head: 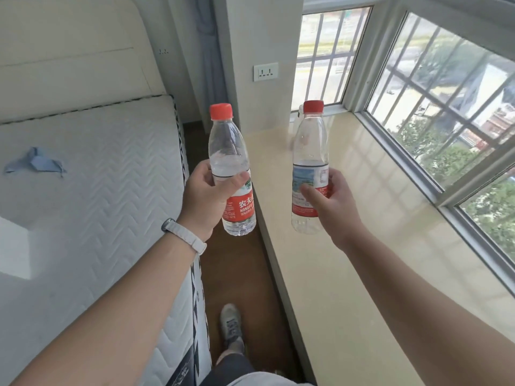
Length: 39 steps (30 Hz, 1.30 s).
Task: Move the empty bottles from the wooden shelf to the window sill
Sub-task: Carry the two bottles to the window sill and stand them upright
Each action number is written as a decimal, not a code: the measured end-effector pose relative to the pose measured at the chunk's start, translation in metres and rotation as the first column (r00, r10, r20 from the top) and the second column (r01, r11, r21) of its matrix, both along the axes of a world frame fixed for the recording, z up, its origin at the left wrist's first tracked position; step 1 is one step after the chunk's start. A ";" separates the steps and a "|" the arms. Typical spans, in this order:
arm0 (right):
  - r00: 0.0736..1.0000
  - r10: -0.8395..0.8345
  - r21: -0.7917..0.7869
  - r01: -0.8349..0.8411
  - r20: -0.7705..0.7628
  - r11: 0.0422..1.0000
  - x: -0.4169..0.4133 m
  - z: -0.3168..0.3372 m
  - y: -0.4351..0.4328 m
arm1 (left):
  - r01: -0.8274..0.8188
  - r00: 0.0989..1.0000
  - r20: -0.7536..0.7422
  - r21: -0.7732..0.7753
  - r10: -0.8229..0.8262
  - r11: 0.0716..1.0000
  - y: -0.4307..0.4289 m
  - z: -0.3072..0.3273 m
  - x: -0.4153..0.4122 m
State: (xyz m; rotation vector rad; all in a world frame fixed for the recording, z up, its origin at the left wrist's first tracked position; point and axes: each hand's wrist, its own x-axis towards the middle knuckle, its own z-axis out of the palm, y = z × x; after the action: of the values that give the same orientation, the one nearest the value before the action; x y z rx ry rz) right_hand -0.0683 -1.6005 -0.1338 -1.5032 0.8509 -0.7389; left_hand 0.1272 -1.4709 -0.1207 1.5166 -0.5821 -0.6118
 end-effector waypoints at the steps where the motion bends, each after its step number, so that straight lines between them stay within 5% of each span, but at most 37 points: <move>1: 1.000 -0.008 -0.001 0.008 -0.006 1.000 0.007 -0.002 -0.004 | 0.016 1.000 -0.007 0.001 -0.016 1.000 -0.007 -0.003 0.007; 18: 0.975 -0.222 -0.066 0.219 -0.029 0.973 0.170 0.014 -0.083 | 0.221 0.975 0.008 -0.048 -0.221 0.974 -0.126 0.000 0.198; 39: 0.965 -0.259 0.019 0.260 -0.027 0.965 0.273 -0.024 -0.216 | 0.266 0.962 0.050 0.050 -0.269 0.963 -0.258 -0.035 0.290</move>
State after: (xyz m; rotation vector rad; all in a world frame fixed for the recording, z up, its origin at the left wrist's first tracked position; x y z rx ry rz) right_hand 0.2049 -1.8167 -0.1578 -1.3974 1.0854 -0.9006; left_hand 0.4176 -1.7292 -0.1553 1.5109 -0.8308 -0.7948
